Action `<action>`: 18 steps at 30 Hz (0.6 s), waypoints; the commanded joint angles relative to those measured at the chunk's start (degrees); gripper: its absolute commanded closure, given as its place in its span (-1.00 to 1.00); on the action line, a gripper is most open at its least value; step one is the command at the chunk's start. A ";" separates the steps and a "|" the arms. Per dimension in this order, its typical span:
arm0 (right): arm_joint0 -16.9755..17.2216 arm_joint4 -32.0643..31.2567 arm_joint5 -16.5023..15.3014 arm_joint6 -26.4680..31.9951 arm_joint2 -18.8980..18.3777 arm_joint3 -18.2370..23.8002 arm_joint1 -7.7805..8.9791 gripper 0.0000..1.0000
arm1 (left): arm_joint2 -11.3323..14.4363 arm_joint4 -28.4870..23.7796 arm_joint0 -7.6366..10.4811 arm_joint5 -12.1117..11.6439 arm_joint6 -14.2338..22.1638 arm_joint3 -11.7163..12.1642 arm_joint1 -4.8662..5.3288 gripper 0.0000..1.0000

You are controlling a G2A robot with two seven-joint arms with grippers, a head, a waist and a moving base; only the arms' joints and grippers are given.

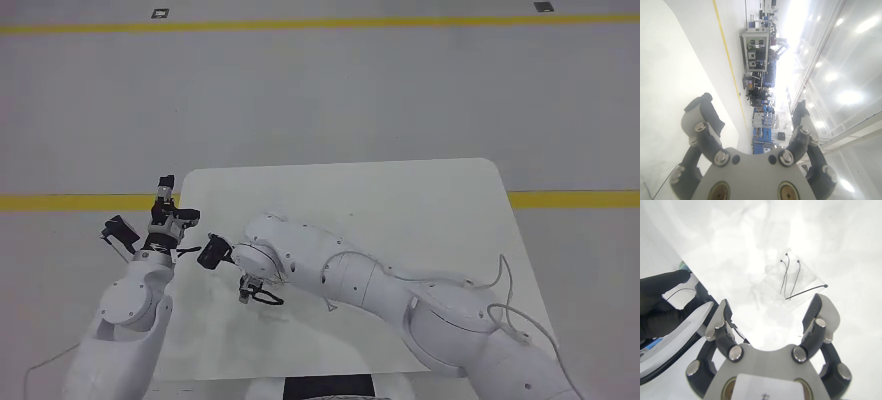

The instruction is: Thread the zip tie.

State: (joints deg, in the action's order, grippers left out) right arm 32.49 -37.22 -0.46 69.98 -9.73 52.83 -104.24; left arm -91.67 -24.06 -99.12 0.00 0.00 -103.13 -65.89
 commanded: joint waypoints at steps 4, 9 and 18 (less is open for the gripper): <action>0.51 -4.56 2.44 3.22 -0.01 -1.55 -1.52 -1.00 | 0.00 0.00 0.00 0.00 0.00 0.00 0.00 -1.00; 0.97 -6.75 2.13 3.33 -0.05 -2.80 -3.11 -1.00 | 0.00 0.00 0.00 0.00 0.00 0.00 0.00 -1.00; 1.35 -6.83 1.27 2.23 -0.01 -2.43 -3.08 -1.00 | 0.00 0.00 0.00 0.00 0.00 0.00 0.00 -1.00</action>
State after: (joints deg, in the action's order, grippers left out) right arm 33.50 -43.98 1.63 73.28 -9.78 50.08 -107.35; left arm -91.67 -24.06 -99.12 0.00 0.00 -103.13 -65.89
